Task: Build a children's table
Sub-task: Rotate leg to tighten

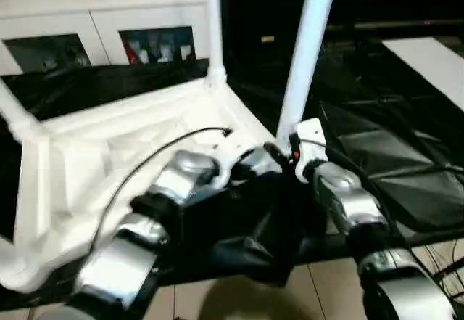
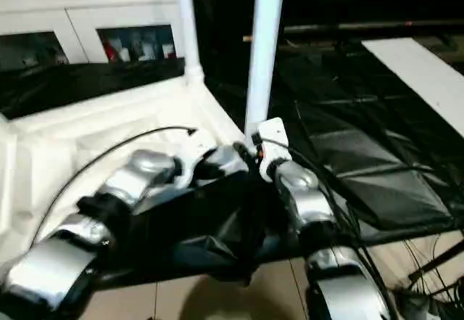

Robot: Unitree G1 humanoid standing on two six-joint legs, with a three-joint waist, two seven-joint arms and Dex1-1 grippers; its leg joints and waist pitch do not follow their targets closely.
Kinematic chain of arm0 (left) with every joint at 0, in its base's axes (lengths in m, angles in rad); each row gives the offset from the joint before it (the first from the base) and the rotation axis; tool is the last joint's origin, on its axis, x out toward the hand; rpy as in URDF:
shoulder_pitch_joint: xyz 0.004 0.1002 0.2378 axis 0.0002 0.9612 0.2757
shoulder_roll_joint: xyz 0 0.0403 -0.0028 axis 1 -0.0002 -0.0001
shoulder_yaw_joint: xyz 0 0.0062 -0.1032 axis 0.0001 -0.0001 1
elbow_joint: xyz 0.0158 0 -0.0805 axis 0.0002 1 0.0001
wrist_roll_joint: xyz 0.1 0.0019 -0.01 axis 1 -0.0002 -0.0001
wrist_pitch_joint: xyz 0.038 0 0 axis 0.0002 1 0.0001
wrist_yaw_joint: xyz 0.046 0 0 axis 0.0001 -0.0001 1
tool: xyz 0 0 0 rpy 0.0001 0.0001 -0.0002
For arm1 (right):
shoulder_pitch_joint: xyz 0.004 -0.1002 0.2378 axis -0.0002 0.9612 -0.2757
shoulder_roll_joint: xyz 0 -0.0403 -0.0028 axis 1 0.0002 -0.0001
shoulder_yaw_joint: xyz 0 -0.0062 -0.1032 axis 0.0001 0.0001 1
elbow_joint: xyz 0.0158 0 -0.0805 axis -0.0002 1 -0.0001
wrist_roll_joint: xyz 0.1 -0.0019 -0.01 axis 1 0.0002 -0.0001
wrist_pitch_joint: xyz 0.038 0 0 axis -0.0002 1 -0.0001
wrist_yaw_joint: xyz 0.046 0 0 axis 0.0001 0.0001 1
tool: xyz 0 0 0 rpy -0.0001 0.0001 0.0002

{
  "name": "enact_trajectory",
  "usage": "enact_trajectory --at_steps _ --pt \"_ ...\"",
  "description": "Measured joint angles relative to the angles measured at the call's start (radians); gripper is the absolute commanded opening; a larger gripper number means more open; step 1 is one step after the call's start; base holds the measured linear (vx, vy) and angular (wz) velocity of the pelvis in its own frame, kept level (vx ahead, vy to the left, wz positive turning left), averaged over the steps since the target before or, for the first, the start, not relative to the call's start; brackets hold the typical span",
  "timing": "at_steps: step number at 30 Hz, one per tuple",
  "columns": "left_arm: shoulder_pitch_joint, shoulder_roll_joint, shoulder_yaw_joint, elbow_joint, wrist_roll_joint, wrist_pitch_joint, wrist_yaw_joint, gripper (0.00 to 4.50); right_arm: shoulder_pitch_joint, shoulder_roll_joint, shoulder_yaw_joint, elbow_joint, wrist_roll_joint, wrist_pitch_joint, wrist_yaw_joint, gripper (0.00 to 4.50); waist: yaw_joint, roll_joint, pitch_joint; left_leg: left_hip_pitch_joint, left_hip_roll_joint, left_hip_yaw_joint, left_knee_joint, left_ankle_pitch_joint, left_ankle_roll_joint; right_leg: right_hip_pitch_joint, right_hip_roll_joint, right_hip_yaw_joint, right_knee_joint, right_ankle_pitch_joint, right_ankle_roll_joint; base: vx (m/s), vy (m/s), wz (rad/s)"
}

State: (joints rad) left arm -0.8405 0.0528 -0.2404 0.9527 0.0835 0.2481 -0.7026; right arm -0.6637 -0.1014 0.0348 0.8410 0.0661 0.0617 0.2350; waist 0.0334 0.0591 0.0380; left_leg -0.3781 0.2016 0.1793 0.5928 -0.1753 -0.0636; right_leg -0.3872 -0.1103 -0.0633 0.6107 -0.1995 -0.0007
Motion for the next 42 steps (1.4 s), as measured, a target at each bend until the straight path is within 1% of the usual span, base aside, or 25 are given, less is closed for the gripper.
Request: enact_trajectory --at_steps 3,7,8,9,11,13,14,16,18,21,24,26,29,33,37,42 --pt "-0.018 -0.013 0.01 0.031 -0.001 0.0 0.021 0.0 -0.025 0.017 -0.029 0.044 0.002 -0.014 -0.023 2.7 0.0 0.001 0.0 0.0 0.0 0.0 0.0 0.0 0.0 0.0 0.0 0.0 0.0 0.0 0.0 0.0 0.0 0.0" --pt "-0.025 -0.016 0.011 0.044 -0.001 -0.004 0.021 0.0 -0.026 0.02 -0.047 0.067 0.003 -0.05 -0.01 2.7 0.001 0.0 0.0 0.0 0.0 0.0 0.0 0.0 0.0 0.0 0.0 0.0 -0.001 0.0 0.0 0.0 0.0 0.0" --pt "-0.027 -0.016 0.012 0.048 -0.001 -0.005 0.021 0.0 -0.026 0.021 -0.049 0.069 0.004 -0.056 -0.009 3.26 0.001 0.0 0.0 0.0 0.0 0.0 0.0 0.0 0.0 0.001 0.0 0.0 -0.001 0.0 0.0 0.0 0.0 0.0" --pt "-0.028 -0.013 0.012 0.048 -0.001 -0.005 0.019 0.0 -0.025 0.019 -0.052 0.07 0.004 -0.066 0.0 3.39 0.001 0.0 0.0 0.0 0.0 0.0 0.0 0.0 0.0 0.0 0.0 -0.001 -0.001 0.0 0.0 0.0 0.0 0.0" --pt "-0.028 -0.005 0.014 0.049 -0.001 -0.006 0.017 0.0 -0.016 0.018 -0.058 0.057 0.024 -0.075 0.046 3.39 -0.002 0.0 0.0 0.0 0.0 0.0 -0.001 0.0 0.0 0.0 0.0 -0.001 -0.001 0.0 0.0 0.0 0.0 0.0" --pt "-0.028 0.004 0.015 0.049 -0.001 -0.01 0.003 0.0 0.003 0.005 -0.058 0.033 0.036 -0.074 0.101 3.59 -0.004 0.0 0.0 -0.001 0.0 0.0 -0.001 0.0 0.0 0.0 0.0 -0.001 -0.001 0.0 0.0 0.0 0.0 0.0" --pt "-0.027 0.007 0.016 0.049 -0.001 -0.012 -0.003 0.0 0.004 0.0 -0.057 0.031 0.041 -0.073 0.117 3.59 -0.005 0.0 0.0 -0.001 0.001 0.0 -0.002 0.0 0.0 -0.001 0.0 -0.001 -0.001 0.0 0.0 0.0 0.0 0.0" --pt "-0.023 0.018 0.013 0.046 0.001 -0.031 -0.035 0.0 0.038 -0.032 -0.042 -0.019 0.047 -0.069 0.192 3.59 -0.002 0.0 0.0 -0.002 0.001 0.0 -0.003 0.0 0.0 -0.002 0.0 -0.002 -0.001 0.0 0.001 0.0 0.0 0.0" --pt "-0.006 0.036 0.009 0.02 0.0 -0.043 -0.069 0.0 0.091 -0.094 -0.012 -0.095 0.047 -0.07 0.304 3.59 0.002 0.002 0.0 -0.005 0.001 0.0 -0.004 0.0 0.0 -0.003 0.0 -0.003 -0.001 -0.001 0.002 0.0 0.0 0.0" --pt "0.018 0.062 0.008 -0.011 -0.001 -0.056 -0.101 0.0 0.135 -0.143 0.015 -0.155 0.048 -0.071 0.409 3.59 -0.002 0.002 0.0 -0.006 0.003 0.0 -0.004 0.002 0.003 -0.004 0.002 -0.003 -0.001 -0.001 0.002 0.0 0.0 0.0" --pt "0.051 0.086 0.007 -0.064 -0.002 -0.058 -0.134 0.0 0.182 -0.189 0.032 -0.221 0.053 -0.074 0.489 3.59 -0.001 0.003 0.0 -0.006 0.004 0.0 -0.005 0.002 0.003 -0.005 0.002 -0.003 -0.001 -0.001 0.002 0.0 0.0 0.0" --pt "0.066 0.096 0.007 -0.089 -0.003 -0.059 -0.146 0.0 0.199 -0.201 0.034 -0.253 0.061 -0.07 0.521 3.59 -0.001 0.004 0.0 -0.006 0.004 0.0 -0.004 0.002 0.003 -0.007 0.003 -0.003 -0.001 -0.001 0.002 0.0 0.0 0.0" --pt "0.094 0.108 0.008 -0.136 -0.012 -0.06 -0.174 0.0 0.221 -0.225 0.039 -0.289 0.074 -0.063 0.569 3.59 0.002 0.004 0.0 -0.009 0.004 0.0 -0.004 0.003 0.005 -0.01 0.003 -0.003 -0.001 -0.001 0.002 0.0 0.0 0.0" --pt "0.14 0.131 0.01 -0.202 -0.027 -0.067 -0.204 0.0 0.237 -0.235 0.041 -0.311 0.088 -0.064 0.608 3.59 0.001 0.004 0.0 -0.01 0.004 0.001 -0.005 0.003 0.005 -0.012 0.003 -0.003 -0.001 -0.001 0.002 0.0 0.0 0.0" --pt "0.184 0.148 0.012 -0.265 -0.037 -0.066 -0.227 0.0 0.236 -0.239 0.042 -0.311 0.084 -0.07 0.615 3.59 0.0 0.004 0.001 -0.01 0.004 0.001 -0.005 0.003 0.005 -0.013 0.003 -0.002 -0.001 -0.001 0.002 0.0 0.0 0.0" --pt "0.207 0.168 0.002 -0.308 -0.039 -0.052 -0.271 0.0 0.231 -0.246 0.055 -0.311 0.069 -0.074 0.625 3.59 0.002 0.004 0.001 -0.01 0.004 0.002 -0.005 0.002 0.003 -0.012 0.003 -0.002 -0.001 -0.001 0.002 0.0 0.0 0.0"
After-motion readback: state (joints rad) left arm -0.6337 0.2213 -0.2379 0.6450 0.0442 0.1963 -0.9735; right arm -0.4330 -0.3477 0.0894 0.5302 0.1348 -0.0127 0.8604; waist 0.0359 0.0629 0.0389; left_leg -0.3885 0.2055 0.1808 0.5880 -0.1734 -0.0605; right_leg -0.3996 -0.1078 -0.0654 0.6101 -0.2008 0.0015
